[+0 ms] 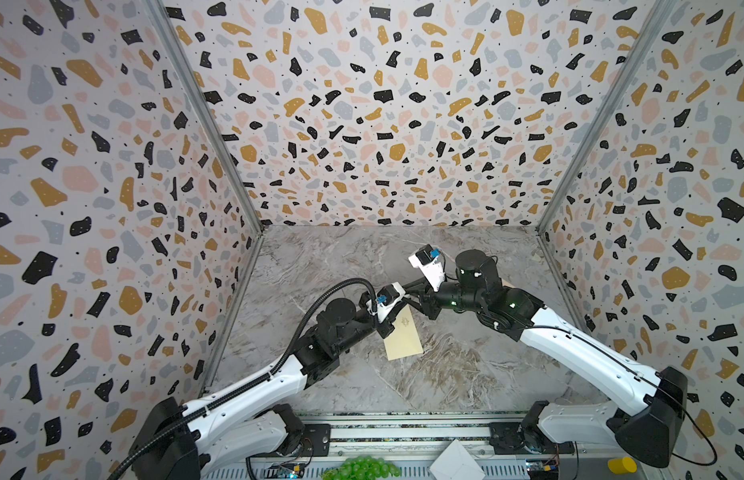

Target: Place the letter into the envelope and seal it

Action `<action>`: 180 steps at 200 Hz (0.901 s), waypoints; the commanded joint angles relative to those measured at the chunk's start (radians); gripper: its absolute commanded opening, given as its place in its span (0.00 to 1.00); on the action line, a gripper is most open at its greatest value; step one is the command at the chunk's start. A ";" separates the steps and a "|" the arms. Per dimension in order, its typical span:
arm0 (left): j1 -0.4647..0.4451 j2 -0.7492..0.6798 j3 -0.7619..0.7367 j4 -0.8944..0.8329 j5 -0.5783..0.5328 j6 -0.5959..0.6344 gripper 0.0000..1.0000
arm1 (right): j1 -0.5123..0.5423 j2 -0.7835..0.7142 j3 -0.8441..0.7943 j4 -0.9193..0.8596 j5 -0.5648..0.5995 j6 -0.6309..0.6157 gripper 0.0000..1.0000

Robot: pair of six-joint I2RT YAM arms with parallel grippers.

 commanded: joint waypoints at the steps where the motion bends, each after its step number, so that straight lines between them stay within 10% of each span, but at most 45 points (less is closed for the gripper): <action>1: -0.008 0.004 0.029 0.056 0.003 -0.008 0.00 | 0.004 0.000 0.034 -0.014 -0.025 0.006 0.16; 180: -0.008 0.010 0.008 0.061 0.007 -0.034 0.55 | -0.043 -0.050 -0.005 0.038 -0.030 0.041 0.08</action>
